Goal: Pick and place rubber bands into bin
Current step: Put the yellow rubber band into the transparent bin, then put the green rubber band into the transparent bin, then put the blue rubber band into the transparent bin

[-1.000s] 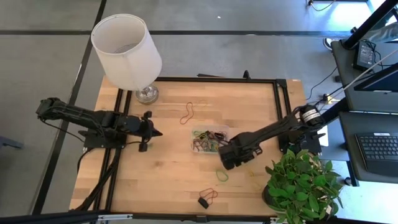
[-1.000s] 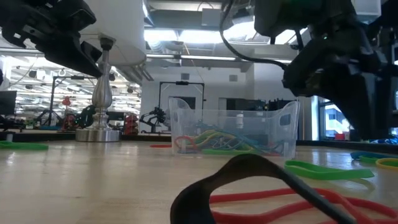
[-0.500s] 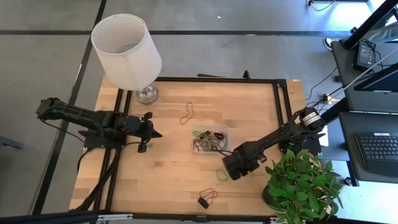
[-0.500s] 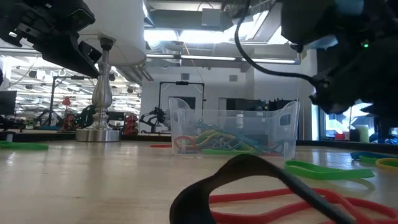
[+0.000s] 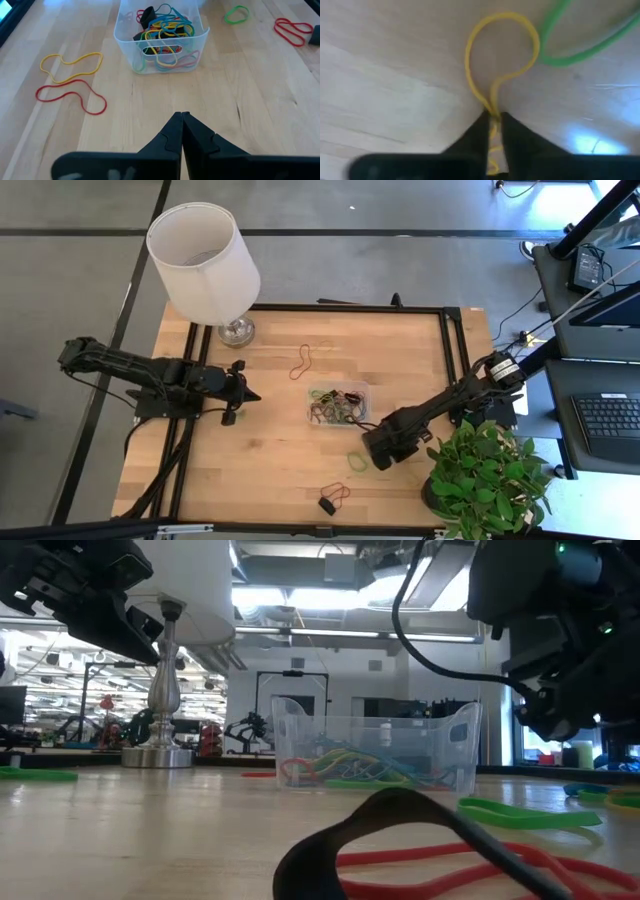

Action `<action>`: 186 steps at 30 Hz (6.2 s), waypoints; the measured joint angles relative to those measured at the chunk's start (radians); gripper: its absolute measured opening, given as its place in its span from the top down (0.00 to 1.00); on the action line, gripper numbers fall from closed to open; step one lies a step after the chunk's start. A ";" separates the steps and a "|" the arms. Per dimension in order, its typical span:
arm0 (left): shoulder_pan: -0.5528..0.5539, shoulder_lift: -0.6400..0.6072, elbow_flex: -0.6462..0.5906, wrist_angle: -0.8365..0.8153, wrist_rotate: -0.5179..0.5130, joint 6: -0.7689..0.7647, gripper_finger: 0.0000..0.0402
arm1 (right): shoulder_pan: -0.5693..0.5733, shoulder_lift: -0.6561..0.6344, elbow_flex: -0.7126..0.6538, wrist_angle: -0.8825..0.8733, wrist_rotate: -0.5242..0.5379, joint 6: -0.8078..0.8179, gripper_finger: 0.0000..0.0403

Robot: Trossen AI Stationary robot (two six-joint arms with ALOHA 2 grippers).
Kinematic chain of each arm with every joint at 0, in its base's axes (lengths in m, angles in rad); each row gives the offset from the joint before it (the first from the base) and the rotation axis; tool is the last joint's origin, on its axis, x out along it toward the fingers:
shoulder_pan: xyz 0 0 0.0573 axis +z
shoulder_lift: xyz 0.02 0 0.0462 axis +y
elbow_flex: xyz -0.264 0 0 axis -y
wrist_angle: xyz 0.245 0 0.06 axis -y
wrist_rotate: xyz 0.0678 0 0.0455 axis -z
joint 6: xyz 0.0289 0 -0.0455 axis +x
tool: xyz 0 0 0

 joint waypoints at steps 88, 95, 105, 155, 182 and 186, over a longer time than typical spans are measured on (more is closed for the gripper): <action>0.000 0.000 0.000 0.011 -0.031 0.026 0.96 | -0.208 -0.147 0.447 -0.358 0.638 -0.569 0.73; 0.000 0.005 0.000 -0.003 -0.002 -0.059 0.84 | -0.155 -0.481 0.020 -0.005 0.639 -0.356 0.76; 0.000 0.069 0.000 -0.019 -0.003 -0.240 0.55 | -0.141 -0.757 -0.333 0.295 0.640 -0.272 0.80; -0.010 0.900 0.994 -0.424 -0.233 -0.016 0.99 | -0.141 -0.826 -0.402 0.305 0.637 -0.636 0.81; 0.127 1.303 1.234 -0.404 0.034 0.000 0.64 | -0.141 -0.825 -0.402 0.305 0.637 -0.603 0.81; 0.127 1.277 1.234 -0.466 0.043 0.045 0.63 | -0.141 -0.825 -0.402 0.309 0.637 -0.603 0.81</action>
